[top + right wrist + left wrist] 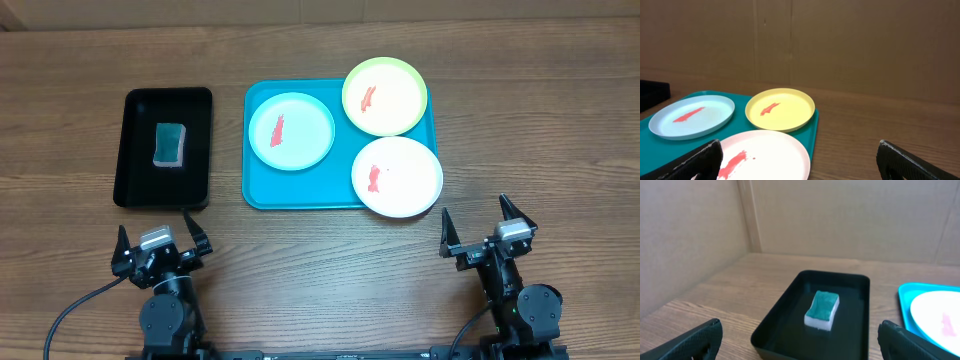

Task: Clean dirty plates on tray and stack at the side
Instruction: 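Move left gripper over the sponge and right gripper to the light blue plate rim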

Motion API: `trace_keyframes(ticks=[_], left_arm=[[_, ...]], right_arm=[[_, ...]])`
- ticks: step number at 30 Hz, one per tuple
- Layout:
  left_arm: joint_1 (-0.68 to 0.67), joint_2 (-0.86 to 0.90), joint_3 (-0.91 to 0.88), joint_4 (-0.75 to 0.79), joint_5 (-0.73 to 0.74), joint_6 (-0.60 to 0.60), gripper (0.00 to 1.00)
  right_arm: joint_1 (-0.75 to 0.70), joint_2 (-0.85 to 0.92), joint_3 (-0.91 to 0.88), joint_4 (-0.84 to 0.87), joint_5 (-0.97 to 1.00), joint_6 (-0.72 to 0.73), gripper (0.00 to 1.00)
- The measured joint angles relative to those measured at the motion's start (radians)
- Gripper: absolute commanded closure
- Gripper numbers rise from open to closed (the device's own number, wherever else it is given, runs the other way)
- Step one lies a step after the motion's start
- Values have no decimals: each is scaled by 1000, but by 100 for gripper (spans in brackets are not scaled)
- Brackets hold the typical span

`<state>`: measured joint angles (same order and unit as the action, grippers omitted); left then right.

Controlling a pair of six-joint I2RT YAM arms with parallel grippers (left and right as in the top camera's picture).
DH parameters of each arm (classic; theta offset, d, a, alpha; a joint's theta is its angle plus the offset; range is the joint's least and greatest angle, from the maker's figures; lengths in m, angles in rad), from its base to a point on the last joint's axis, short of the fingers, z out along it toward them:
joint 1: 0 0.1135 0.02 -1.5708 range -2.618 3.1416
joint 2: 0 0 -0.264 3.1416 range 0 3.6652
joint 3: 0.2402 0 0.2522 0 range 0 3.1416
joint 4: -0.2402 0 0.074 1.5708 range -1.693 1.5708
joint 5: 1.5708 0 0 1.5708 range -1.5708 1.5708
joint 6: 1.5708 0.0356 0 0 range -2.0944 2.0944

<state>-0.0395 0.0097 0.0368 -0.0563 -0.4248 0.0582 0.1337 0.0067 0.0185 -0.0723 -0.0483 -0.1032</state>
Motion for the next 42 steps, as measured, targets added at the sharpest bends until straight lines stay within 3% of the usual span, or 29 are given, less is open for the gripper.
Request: trace_keyframes(ticks=[10, 20, 32, 42], left_arm=[[0, 163, 282, -166, 17, -4, 0], [0, 565, 541, -256, 154, 0, 0], [0, 1012, 1032, -625, 327, -11, 0], [0, 1119, 1176, -734, 542, -26, 0]], right_arm=[[0, 0, 16, 34, -1, 16, 0], [1, 71, 142, 13, -1, 21, 0], [3, 405, 478, -225, -27, 22, 0], [5, 796, 846, -523, -148, 21, 0]])
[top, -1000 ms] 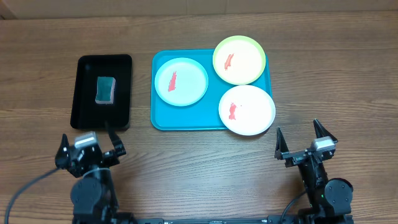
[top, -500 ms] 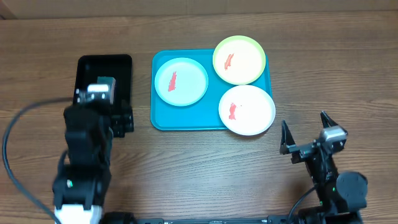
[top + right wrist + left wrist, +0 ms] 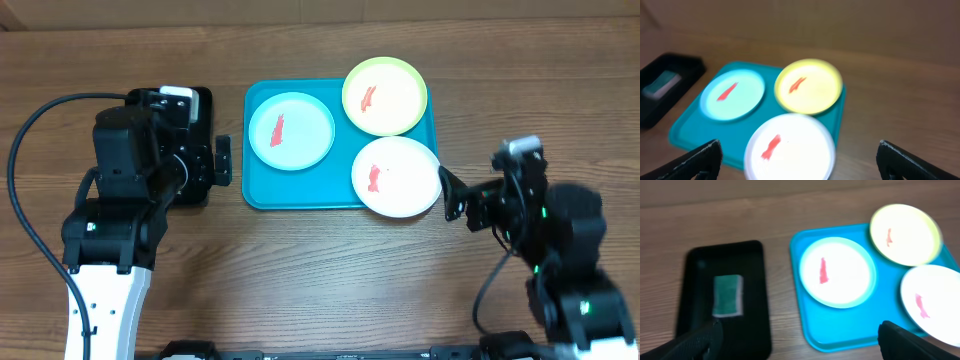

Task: Clean dirty plates on tray and stack at the side
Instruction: 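Move left gripper over the sponge and right gripper to the light blue plate rim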

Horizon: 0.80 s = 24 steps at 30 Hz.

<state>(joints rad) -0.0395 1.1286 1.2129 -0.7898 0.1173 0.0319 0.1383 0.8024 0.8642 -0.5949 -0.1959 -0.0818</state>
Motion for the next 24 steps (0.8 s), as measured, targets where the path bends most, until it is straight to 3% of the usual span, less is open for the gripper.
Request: trace_keyframes(ticks=[5, 15, 19, 24], left_arm=[[0, 27, 2, -70, 70, -1, 0], [0, 93, 2, -73, 100, -18, 0], [0, 148, 19, -100, 68, -60, 0], [0, 264, 153, -253, -36, -104, 0]], right_arm=[[0, 191, 167, -157, -62, 3, 0], [0, 408, 209, -159, -218, 50, 0], [0, 480, 235, -181, -242, 114, 0], [2, 610, 410, -297, -239, 170, 0]])
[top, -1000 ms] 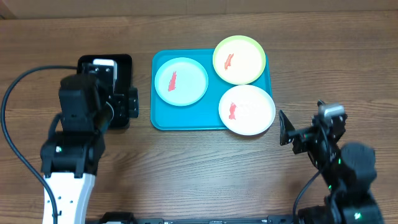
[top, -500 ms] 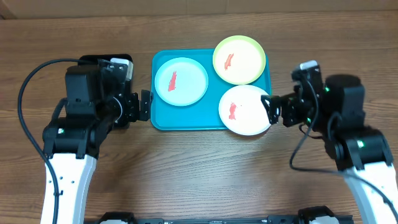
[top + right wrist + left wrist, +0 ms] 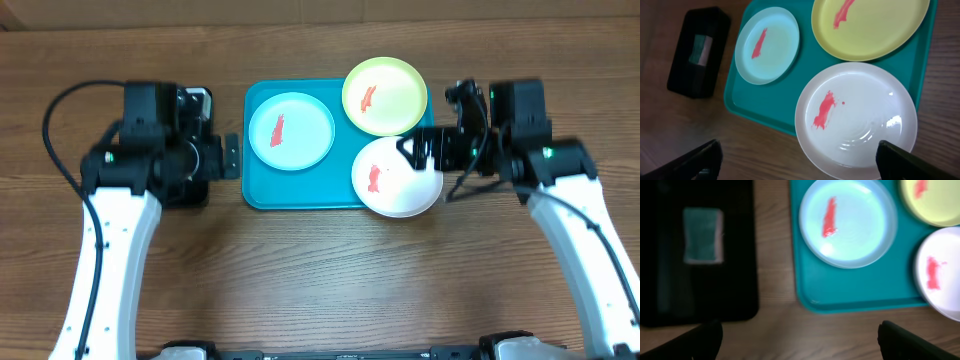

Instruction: Clean dirty plates on tray and stack at the side

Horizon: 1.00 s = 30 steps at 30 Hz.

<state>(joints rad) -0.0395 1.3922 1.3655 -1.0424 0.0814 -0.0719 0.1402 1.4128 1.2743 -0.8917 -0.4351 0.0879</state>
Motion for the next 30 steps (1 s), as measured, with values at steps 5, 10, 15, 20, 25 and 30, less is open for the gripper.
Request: trace_keyframes(ticks=[5, 10, 15, 20, 25, 30], left_arm=[[0, 116, 202, -134, -113, -53, 0], [0, 177, 310, -153, -154, -77, 0], [0, 184, 315, -134, -171, -84, 0], [0, 184, 315, -113, -177, -84, 0], [0, 186, 315, -110, -180, -84, 0], [0, 204, 315, -110, -183, -84, 0]], right_arm=[[40, 144, 232, -112, 28, 32, 0], [121, 286, 388, -142, 87, 80, 0], [202, 404, 416, -119, 212, 188, 0], [253, 500, 416, -19, 256, 248, 0], [283, 552, 416, 88, 233, 267, 4], [296, 570, 416, 160, 255, 280, 19]])
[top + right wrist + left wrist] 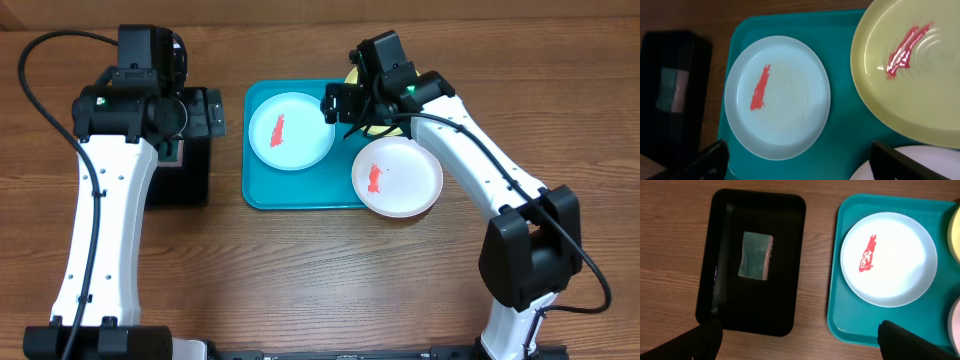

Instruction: Clean dirty plates on tray and stack at the side

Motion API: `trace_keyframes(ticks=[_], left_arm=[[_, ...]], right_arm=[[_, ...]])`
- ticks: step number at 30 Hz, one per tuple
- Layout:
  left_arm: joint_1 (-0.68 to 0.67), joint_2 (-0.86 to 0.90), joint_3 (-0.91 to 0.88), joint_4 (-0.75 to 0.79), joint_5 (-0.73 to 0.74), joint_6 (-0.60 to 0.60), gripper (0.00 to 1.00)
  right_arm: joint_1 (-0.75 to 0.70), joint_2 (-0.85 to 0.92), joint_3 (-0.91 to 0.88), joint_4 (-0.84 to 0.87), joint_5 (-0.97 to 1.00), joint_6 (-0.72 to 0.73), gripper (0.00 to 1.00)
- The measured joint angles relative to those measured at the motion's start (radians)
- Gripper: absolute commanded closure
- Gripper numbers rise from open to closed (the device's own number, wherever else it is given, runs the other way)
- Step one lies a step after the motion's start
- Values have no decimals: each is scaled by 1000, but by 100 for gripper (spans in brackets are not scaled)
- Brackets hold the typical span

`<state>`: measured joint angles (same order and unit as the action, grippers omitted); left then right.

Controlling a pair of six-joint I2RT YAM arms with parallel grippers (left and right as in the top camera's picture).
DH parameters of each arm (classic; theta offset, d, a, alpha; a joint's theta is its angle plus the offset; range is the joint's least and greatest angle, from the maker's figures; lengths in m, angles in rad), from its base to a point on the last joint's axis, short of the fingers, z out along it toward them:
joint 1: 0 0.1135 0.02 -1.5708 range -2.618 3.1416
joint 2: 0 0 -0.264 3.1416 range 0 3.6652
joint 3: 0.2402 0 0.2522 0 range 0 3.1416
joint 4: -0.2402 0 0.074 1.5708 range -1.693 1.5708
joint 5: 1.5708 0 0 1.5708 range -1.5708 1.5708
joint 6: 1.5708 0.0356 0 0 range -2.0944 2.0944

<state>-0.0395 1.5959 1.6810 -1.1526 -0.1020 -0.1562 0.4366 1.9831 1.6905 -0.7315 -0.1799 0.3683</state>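
Observation:
Three plates with red smears lie on the teal tray point(300, 195): a light blue plate point(291, 131), a yellow plate point(910, 75) and a white plate point(397, 177). A green sponge point(755, 256) rests in the black tray point(785, 305). My left gripper point(190, 120) hovers open high over the black tray, empty. My right gripper point(358, 108) hangs open above the tray's back, between the blue and yellow plates, and covers most of the yellow plate in the overhead view.
The black tray point(185, 185) sits left of the teal tray with a narrow strip of wood between them. The white plate overhangs the teal tray's right front corner. Bare wooden table point(320, 280) spreads in front.
My right gripper moved left and back, from over the white plate to over the gap between blue and yellow plates. My left gripper shifted back and now looks down on the whole black tray.
Both arms sat folded at the table's front edge with grippers open. Then they were raised, the left near the black tray, the right beside the white plate. Later each hovered over its own tray. Now both stand farther back. No plate or sponge has moved.

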Motion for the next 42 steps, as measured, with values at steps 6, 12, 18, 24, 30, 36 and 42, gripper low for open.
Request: trace_keyframes(ticks=[6, 12, 18, 24, 30, 36, 42], left_arm=[[16, 55, 0, -2, 0, -33, 0], [40, 110, 0, -3, 0, -62, 0], [42, 145, 0, -3, 0, -77, 0], [42, 159, 0, 0, 0, -78, 0], [42, 159, 0, 1, 0, -78, 0], [42, 159, 0, 1, -10, -78, 0], [44, 160, 0, 1, -42, -77, 0]], right_arm=[[16, 85, 2, 48, 30, 64, 35], [48, 155, 2, 68, 88, 130, 47], [84, 183, 2, 91, 163, 165, 51], [88, 233, 2, 108, 190, 178, 52], [88, 276, 2, 122, 208, 178, 63], [88, 278, 4, 126, 213, 177, 91], [88, 281, 8, 111, 212, 186, 96]])
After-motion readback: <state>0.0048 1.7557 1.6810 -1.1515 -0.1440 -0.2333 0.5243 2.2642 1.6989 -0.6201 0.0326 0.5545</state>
